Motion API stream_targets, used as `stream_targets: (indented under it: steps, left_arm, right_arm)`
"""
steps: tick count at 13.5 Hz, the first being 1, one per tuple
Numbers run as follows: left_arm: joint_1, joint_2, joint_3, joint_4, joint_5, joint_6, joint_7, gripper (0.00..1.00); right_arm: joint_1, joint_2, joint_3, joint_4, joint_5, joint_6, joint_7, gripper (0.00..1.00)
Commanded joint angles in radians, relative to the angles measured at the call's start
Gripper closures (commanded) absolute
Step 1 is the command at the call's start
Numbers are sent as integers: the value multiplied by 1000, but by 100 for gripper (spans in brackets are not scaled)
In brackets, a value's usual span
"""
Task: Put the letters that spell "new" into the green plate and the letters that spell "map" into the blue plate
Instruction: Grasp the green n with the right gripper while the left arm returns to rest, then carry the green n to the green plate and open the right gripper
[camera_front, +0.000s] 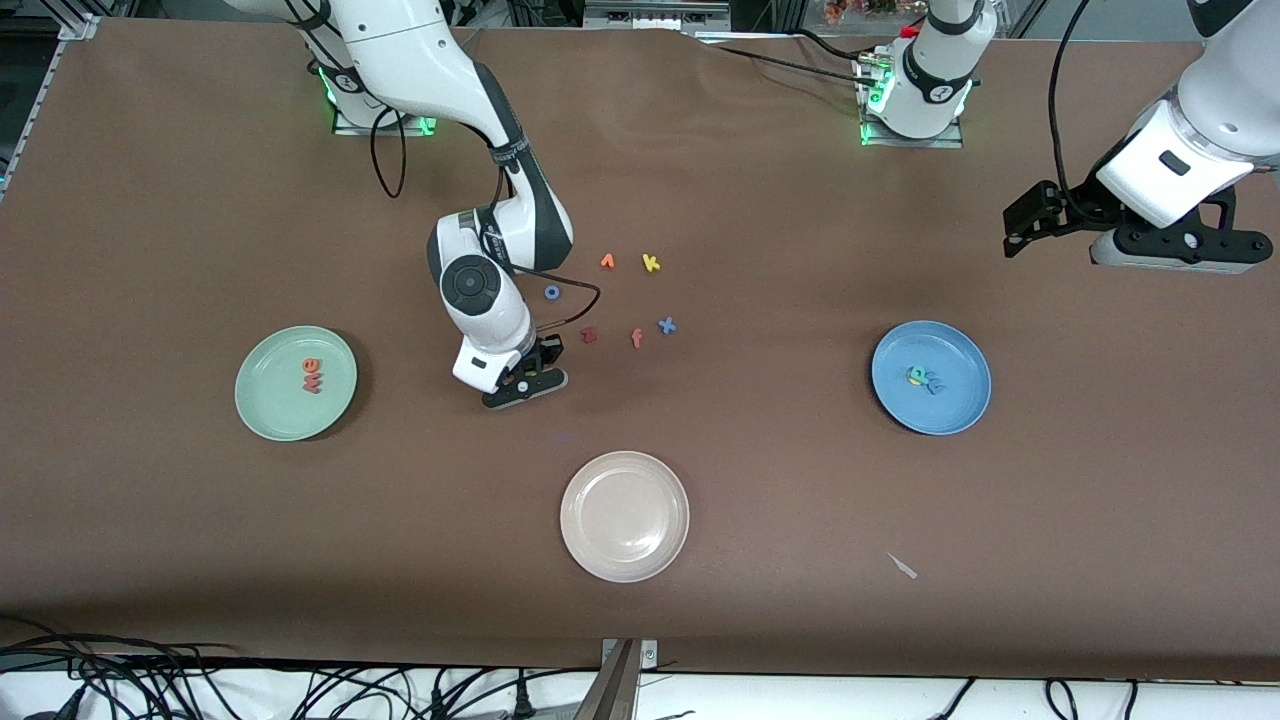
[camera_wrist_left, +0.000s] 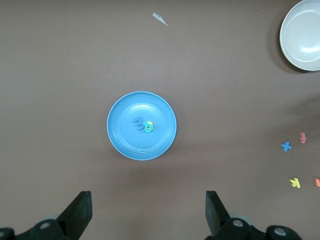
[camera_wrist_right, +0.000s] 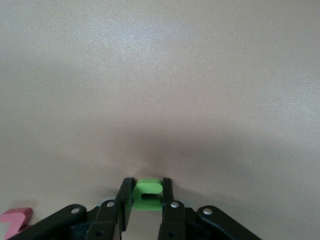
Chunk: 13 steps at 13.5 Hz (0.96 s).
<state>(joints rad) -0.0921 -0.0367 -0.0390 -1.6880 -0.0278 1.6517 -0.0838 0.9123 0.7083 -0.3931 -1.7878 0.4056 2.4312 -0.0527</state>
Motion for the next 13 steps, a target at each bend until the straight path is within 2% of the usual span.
stream_targets:
  steps: [1, 4, 10, 12, 13]
  left_arm:
    - [-5, -12, 2, 5, 29, -13, 15, 0]
    - [-6, -12, 2, 5, 29, -13, 13, 0]
    - [-6, -12, 2, 5, 29, -13, 12, 0]
    - [-6, -14, 2, 5, 29, -13, 12, 0]
    - [-6, -12, 2, 5, 29, -13, 12, 0]
  right_arm:
    - [-4, 5, -3, 63, 19, -91, -22, 79]
    - [-23, -4, -70, 128, 9, -263, -70, 82]
    - [-24, -13, -300, 125, 13, -489, -332, 84]
    - [-36, -10, -348, 122, 12, -520, -372, 84]
    - [-67, -7, -352, 120, 12, -527, -393, 84]
